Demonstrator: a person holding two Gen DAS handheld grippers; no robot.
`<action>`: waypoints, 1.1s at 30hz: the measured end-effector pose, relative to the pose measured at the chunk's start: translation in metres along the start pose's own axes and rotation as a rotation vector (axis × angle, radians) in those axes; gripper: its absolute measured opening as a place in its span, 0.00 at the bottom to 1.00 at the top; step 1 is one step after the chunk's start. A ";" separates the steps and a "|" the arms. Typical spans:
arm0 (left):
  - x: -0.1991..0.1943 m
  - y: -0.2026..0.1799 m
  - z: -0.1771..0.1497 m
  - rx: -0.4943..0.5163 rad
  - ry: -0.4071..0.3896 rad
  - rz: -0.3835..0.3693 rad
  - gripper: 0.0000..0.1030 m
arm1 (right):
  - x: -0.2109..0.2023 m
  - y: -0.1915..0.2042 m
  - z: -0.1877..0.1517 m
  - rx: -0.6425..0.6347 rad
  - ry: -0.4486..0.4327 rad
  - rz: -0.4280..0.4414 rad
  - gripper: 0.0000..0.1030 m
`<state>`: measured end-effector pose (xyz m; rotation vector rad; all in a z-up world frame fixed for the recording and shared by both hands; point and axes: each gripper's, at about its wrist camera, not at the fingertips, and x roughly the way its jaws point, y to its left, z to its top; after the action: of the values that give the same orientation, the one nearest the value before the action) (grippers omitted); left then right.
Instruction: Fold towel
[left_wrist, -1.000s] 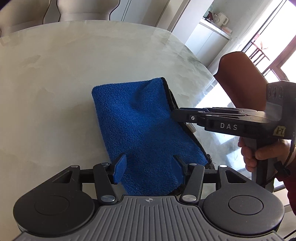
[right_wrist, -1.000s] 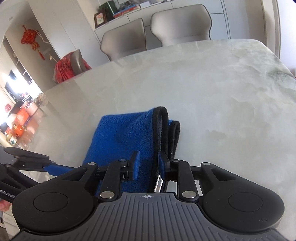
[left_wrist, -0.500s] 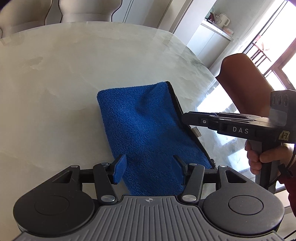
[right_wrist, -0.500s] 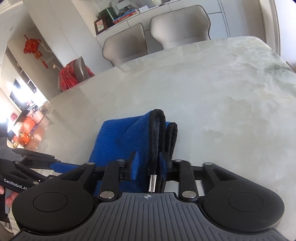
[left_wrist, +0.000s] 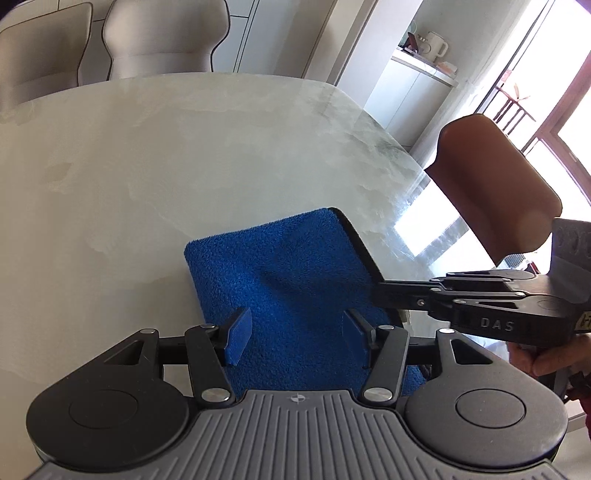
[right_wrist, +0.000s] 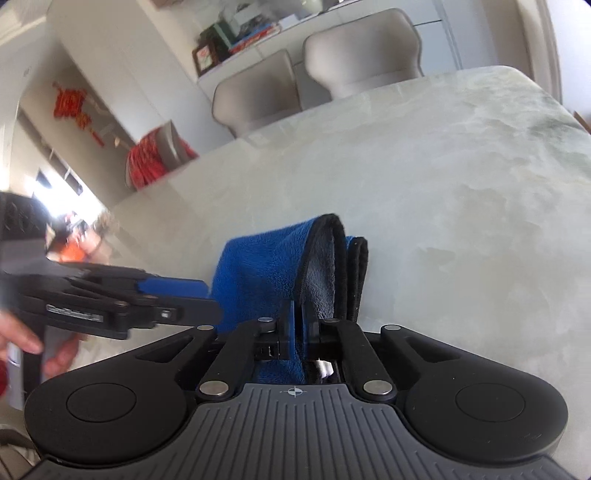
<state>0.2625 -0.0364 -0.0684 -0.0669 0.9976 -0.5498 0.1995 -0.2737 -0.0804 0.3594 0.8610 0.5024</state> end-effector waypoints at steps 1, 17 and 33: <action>0.003 0.000 0.002 0.007 -0.002 -0.002 0.56 | -0.004 -0.002 -0.002 0.017 -0.004 -0.004 0.04; 0.027 0.005 0.012 0.077 0.006 0.041 0.56 | 0.029 -0.007 0.040 -0.086 -0.053 -0.016 0.31; 0.029 0.004 0.006 0.077 0.004 0.029 0.61 | 0.054 -0.008 0.054 -0.103 -0.006 0.007 0.11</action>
<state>0.2815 -0.0475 -0.0890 0.0171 0.9790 -0.5616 0.2734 -0.2554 -0.0854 0.2702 0.8246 0.5497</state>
